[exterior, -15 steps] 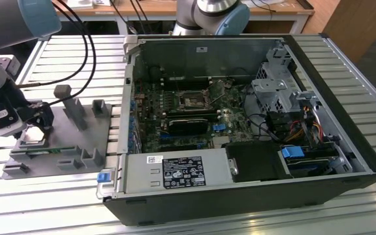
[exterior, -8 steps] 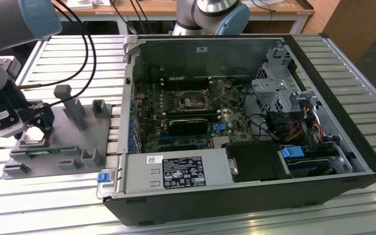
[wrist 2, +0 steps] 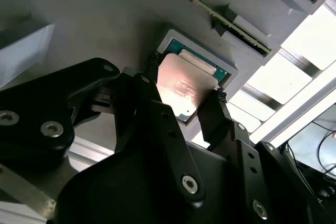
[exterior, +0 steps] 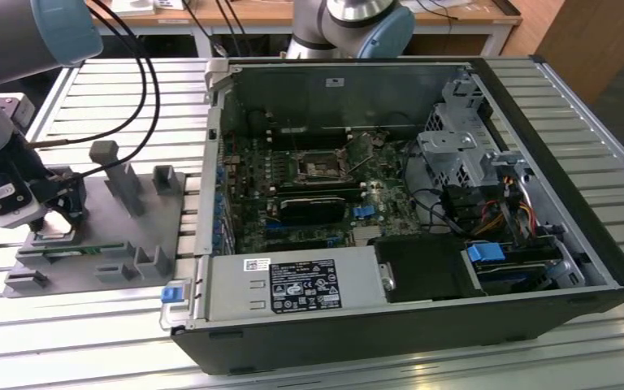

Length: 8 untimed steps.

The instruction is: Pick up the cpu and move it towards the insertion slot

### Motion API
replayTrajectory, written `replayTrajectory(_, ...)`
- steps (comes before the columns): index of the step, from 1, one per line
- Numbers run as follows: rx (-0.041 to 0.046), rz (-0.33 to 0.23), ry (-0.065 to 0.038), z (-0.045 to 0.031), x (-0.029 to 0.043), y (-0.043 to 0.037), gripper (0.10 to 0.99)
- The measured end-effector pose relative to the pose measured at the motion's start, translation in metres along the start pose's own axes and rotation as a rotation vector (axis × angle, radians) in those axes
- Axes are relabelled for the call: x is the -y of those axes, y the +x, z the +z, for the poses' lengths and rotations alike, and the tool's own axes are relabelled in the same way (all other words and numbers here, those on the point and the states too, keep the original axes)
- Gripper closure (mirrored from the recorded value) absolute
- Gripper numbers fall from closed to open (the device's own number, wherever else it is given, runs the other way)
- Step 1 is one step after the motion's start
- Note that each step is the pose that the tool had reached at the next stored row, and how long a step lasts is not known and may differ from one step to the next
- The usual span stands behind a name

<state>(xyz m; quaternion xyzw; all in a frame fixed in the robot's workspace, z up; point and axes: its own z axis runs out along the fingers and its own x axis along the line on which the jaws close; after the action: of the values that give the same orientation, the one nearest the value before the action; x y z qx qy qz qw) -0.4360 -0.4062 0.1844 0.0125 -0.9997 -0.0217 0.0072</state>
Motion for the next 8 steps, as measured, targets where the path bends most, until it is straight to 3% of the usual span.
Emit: replayTrajectory(8, -0.0002, 0.000, 0.000, -0.0002, 0.0000, 0.0000, 0.553)
